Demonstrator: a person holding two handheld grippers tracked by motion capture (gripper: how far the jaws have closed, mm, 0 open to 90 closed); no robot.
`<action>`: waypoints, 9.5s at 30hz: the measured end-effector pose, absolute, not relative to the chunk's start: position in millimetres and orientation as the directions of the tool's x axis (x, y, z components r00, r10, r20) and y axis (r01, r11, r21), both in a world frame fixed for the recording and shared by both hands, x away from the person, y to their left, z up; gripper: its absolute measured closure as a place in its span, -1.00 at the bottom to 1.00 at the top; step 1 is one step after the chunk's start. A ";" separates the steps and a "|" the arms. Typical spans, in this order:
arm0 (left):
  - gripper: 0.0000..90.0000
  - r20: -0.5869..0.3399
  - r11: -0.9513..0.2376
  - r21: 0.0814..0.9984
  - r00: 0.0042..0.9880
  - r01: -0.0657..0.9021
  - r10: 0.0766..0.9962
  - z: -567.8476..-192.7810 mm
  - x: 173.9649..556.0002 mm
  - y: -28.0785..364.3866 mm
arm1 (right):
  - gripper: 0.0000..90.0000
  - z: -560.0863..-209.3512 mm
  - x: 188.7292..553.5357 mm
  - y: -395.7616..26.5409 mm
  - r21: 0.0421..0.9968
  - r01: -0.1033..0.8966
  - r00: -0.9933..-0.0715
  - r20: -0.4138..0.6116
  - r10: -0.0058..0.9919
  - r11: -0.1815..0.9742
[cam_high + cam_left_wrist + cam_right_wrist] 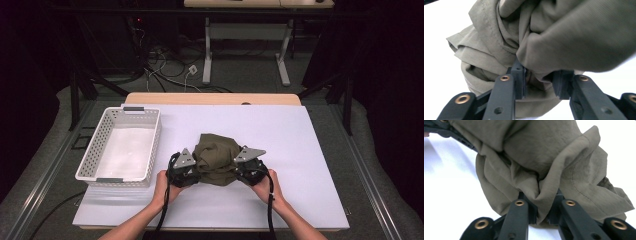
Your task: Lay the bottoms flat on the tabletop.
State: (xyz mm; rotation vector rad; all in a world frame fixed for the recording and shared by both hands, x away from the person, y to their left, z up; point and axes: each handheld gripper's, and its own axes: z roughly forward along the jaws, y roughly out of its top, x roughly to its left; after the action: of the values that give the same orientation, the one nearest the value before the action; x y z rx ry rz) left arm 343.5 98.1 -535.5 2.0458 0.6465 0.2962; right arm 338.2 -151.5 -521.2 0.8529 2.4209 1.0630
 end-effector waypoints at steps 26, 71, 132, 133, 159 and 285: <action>-0.30 0.047 -0.521 0.779 0.796 0.349 0.603 -551.9 359.4 83.2 | 0.56 -530.3 346.1 -159.4 0.752 0.484 -0.655 -0.029 0.755 0.449; -0.30 -0.024 -0.540 0.774 0.869 0.330 0.495 -528.2 334.8 99.2 | 0.51 -520.8 344.6 -170.6 0.741 0.487 -0.616 -0.084 0.783 0.463; 0.15 -0.037 -0.561 0.750 0.871 0.349 0.491 -545.7 339.6 96.1 | 0.20 -517.7 344.7 -173.4 0.758 0.477 -0.635 -0.052 0.771 0.444; 0.23 -0.039 -0.558 0.753 0.870 0.349 0.492 -546.8 340.8 96.8 | 0.12 -517.3 344.1 -172.6 0.762 0.472 -0.641 -0.049 0.766 0.443; 0.83 -0.046 -0.453 0.843 0.877 0.291 0.478 -519.8 332.5 100.7 | 0.94 -509.3 333.3 -165.5 0.782 0.417 -0.682 -0.067 0.728 0.463; -0.27 0.036 -0.517 0.799 0.834 0.306 0.550 -519.1 336.4 105.9 | 0.00 -503.9 333.1 -180.3 0.732 0.463 -0.707 -0.035 0.706 0.500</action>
State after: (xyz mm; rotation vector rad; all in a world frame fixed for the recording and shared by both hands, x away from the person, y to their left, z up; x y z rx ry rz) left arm 336.4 105.9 -519.1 2.1493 0.6237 0.3601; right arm 333.1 -180.3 -503.9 0.9787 2.4171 1.0323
